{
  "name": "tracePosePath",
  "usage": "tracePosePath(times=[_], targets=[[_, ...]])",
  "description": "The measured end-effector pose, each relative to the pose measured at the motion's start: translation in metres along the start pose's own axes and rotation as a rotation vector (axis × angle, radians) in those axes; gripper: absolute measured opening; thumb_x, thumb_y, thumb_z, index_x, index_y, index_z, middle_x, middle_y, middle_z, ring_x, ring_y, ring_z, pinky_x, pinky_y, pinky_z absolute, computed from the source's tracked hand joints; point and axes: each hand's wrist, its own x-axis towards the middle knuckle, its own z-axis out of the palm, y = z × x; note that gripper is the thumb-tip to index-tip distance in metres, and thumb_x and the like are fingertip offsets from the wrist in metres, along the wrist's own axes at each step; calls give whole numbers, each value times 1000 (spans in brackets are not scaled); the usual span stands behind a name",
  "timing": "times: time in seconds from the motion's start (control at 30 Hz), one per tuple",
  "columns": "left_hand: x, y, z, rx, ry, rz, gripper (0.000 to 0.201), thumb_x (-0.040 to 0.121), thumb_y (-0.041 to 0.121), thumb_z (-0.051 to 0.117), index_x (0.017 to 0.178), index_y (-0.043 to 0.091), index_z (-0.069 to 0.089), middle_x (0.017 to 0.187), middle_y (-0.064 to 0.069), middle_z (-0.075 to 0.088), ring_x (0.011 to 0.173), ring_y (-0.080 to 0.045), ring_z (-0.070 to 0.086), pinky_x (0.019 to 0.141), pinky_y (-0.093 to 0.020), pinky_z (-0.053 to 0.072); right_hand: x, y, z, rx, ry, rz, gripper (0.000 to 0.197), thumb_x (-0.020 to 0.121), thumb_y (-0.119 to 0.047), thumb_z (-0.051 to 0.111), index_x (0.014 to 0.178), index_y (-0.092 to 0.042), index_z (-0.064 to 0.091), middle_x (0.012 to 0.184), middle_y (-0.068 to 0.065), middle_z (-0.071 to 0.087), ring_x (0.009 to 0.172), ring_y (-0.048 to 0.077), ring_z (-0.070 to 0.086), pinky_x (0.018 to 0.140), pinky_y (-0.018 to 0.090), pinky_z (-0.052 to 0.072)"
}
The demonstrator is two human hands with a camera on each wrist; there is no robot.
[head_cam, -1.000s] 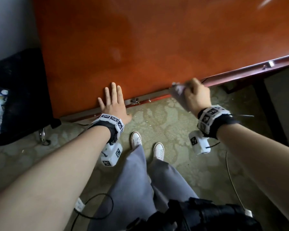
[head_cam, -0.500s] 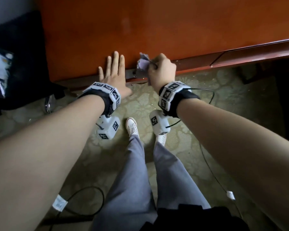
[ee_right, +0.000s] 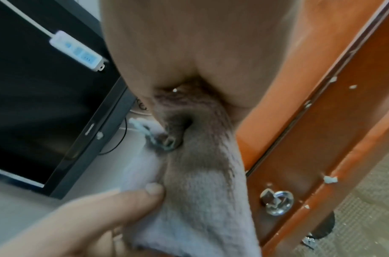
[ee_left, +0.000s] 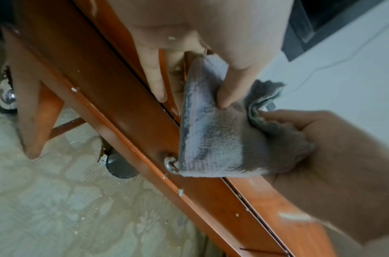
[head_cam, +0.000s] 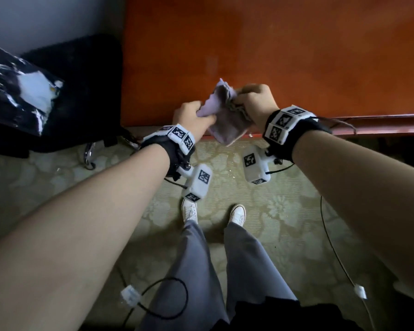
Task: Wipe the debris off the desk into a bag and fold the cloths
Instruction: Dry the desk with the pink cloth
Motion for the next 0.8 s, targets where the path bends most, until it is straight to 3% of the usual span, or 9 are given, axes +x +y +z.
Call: tracePosePath(times=[0.07,0.13,0.2,0.27,0.33,0.4,0.47,0.6,0.8], targets=[[9,-6,-18,157,57,35,26,76,31,64,68,12,49,64,-4,56,68,-31,53,51,-32,28,6,-7,12,-244,90,-60,13,76,-13,62,82,-18,72,84,2,70,81,21,63,75,29,50],[22,-19,-38,289,146,59,13,85,23,63,95,16,60,94,-9,65,90,-33,59,64,-30,36,10,-10,21,-482,145,-124,25,83,-16,56,103,-18,72,103,4,72,99,24,64,83,27,48],[33,-37,-51,392,273,44,44,88,17,64,131,20,51,132,-8,54,119,-29,53,87,-35,44,12,-7,27,-608,107,-196,31,87,-17,51,113,-19,68,111,7,69,104,29,62,80,27,46],[36,-50,-52,492,368,85,63,90,18,65,146,20,38,153,-7,34,133,-30,43,105,-43,39,14,3,34,-734,13,-321,38,88,-14,46,122,-19,62,125,6,61,111,33,57,84,29,44],[33,-59,-34,497,224,160,66,95,24,58,153,16,28,164,-6,14,144,-31,31,116,-46,28,17,17,40,-855,-95,-365,49,88,-11,44,137,-14,49,148,12,39,132,37,39,105,39,35],[24,-71,-8,565,-17,176,68,101,41,40,158,15,11,166,-5,-4,153,-26,4,122,-49,11,19,30,45,-958,-148,-332,61,91,-14,44,150,-14,29,161,12,9,147,35,10,119,47,11],[22,-83,10,638,-26,181,78,95,60,18,159,18,1,166,-5,-9,153,-23,-7,122,-49,3,22,39,46,-1005,-119,-351,65,93,-17,42,153,-15,18,162,10,-2,148,32,-2,119,47,1],[32,-86,3,731,-39,192,78,94,69,12,157,30,-12,164,-4,-21,151,-21,-18,119,-58,-9,42,34,47,-1041,-24,-368,64,97,-27,37,154,-15,13,162,11,-3,148,32,-1,119,49,2],[78,-99,-45,855,-44,231,71,86,79,4,149,53,-15,163,-8,-22,151,-26,-16,109,-74,-7,77,11,56,-1099,-25,-250,68,98,-43,35,155,-20,6,162,8,-6,148,32,-3,118,51,4]])
